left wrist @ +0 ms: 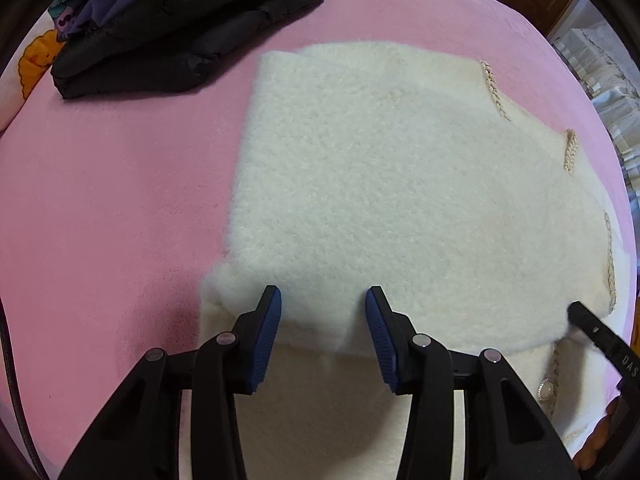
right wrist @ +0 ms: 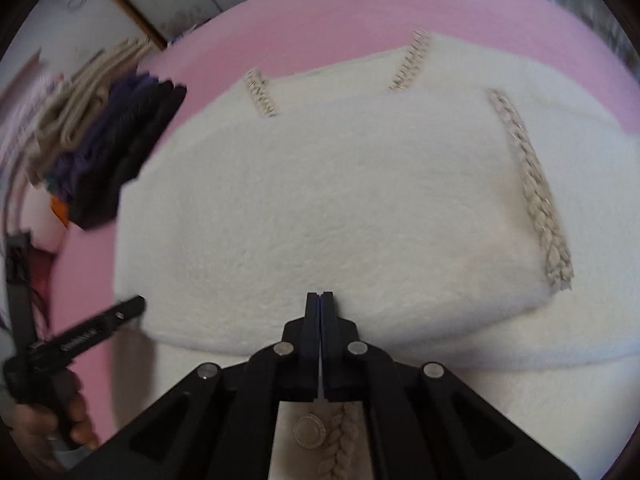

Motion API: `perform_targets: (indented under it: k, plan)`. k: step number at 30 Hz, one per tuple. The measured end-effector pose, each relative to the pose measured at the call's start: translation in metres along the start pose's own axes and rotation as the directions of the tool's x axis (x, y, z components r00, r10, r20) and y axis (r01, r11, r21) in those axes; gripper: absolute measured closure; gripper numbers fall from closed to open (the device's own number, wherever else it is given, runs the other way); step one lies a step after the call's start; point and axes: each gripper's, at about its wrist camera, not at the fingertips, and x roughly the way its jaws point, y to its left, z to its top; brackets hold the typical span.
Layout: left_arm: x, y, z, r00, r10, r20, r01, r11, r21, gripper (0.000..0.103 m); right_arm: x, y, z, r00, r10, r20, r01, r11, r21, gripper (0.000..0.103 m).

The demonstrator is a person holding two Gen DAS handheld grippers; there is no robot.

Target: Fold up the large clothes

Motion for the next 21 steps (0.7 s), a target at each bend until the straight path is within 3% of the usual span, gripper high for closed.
perform_targets:
  k: [3,8,13,19,21]
  plan:
    - [-0.002,0.003,-0.001,1.000,-0.010,0.001,0.010,1.000,0.015,0.061,-0.015,-0.020,0.001,0.989,-0.147,0.036,0.147,0.989,0.008,0.103]
    - [-0.023,0.005,0.012,0.999,-0.004,0.035,0.002,0.998,0.063,0.061,-0.037,-0.047,0.007,0.980,-0.193,0.038,0.191,0.980,0.053,0.103]
    - [-0.039,-0.001,0.043,0.993,-0.015,0.116,0.005,0.996,0.083,0.059,-0.053,-0.037,0.032,0.985,-0.135,0.110,0.133,0.991,0.028,0.103]
    - [-0.012,-0.003,0.099,0.992,0.008,0.125,-0.014,0.999,0.043,0.058,-0.019,-0.003,0.078,0.987,-0.113,0.116,0.115,0.993,-0.015,0.103]
    - [0.003,-0.004,0.115,0.994,0.003,0.106,-0.004,1.000,0.010,0.058,-0.001,0.002,0.090,0.991,-0.059,0.120,0.062,0.998,-0.021,0.103]
